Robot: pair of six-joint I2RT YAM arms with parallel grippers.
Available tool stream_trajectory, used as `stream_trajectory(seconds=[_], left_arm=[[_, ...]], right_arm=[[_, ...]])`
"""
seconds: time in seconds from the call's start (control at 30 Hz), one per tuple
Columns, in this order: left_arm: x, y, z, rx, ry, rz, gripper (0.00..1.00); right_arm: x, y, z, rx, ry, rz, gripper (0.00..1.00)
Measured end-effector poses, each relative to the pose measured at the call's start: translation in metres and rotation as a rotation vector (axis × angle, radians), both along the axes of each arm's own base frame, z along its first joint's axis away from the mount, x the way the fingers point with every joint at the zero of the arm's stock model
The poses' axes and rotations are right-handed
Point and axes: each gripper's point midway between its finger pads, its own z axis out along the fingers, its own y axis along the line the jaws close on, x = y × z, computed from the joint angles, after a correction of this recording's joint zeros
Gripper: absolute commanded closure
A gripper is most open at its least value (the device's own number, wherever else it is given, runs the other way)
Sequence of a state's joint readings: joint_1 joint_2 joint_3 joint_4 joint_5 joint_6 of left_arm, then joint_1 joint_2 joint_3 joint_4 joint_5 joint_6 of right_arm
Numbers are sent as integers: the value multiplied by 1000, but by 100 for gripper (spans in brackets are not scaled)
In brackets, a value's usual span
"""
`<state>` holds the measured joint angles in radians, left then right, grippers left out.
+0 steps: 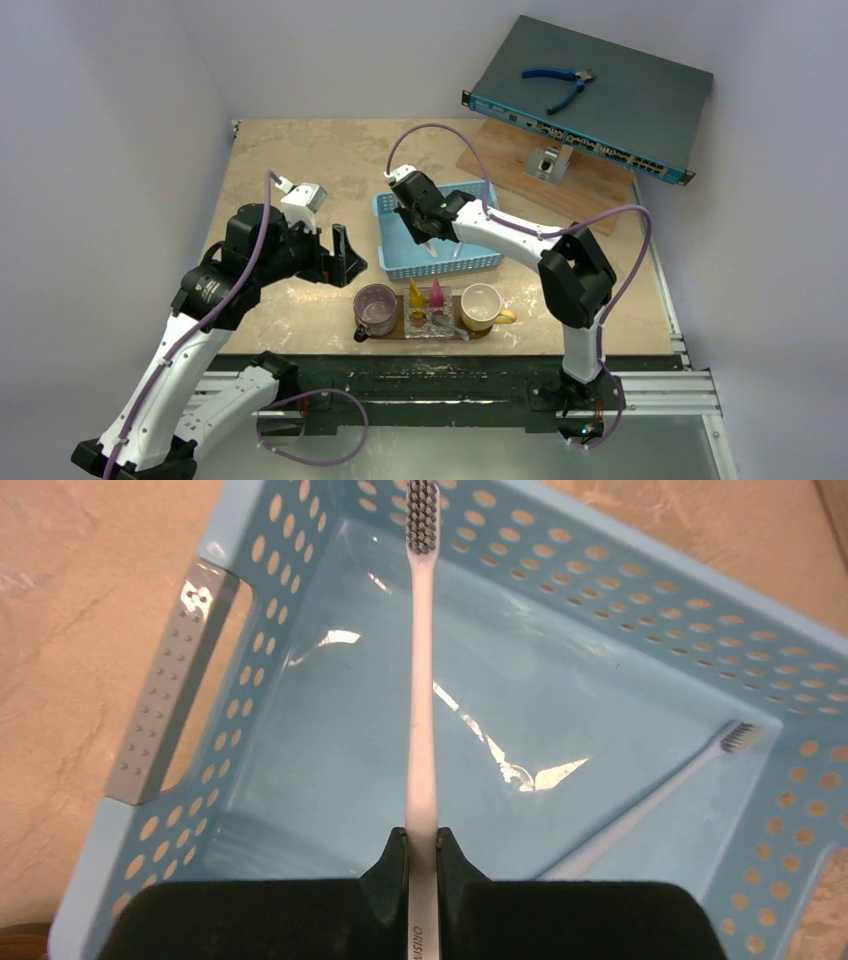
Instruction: Prepare toiletry sets of a toothbrush and toothpaste on the tray
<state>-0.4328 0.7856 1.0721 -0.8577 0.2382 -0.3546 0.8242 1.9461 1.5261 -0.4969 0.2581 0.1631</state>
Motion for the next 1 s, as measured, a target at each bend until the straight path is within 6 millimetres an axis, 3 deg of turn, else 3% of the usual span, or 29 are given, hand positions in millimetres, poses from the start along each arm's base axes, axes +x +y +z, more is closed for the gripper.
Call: stream_trajectory(seconds=[0.3,0.5,0.7,1.0], left_arm=[[1,-1,-1,2,6,-1,0],[3,-4,7,-10,1,-13,0],[3,-11,27,-43,-28,-42,0],[-7,-22,57,-110,-68,-122,0]], right_arm=[[1,-1,58,66,-79,8,100],[-8,-10,111,132,-140,13,100],[-29,-13,162,238,-162,68,100],[-75,-14,205,381,-124,206,100]])
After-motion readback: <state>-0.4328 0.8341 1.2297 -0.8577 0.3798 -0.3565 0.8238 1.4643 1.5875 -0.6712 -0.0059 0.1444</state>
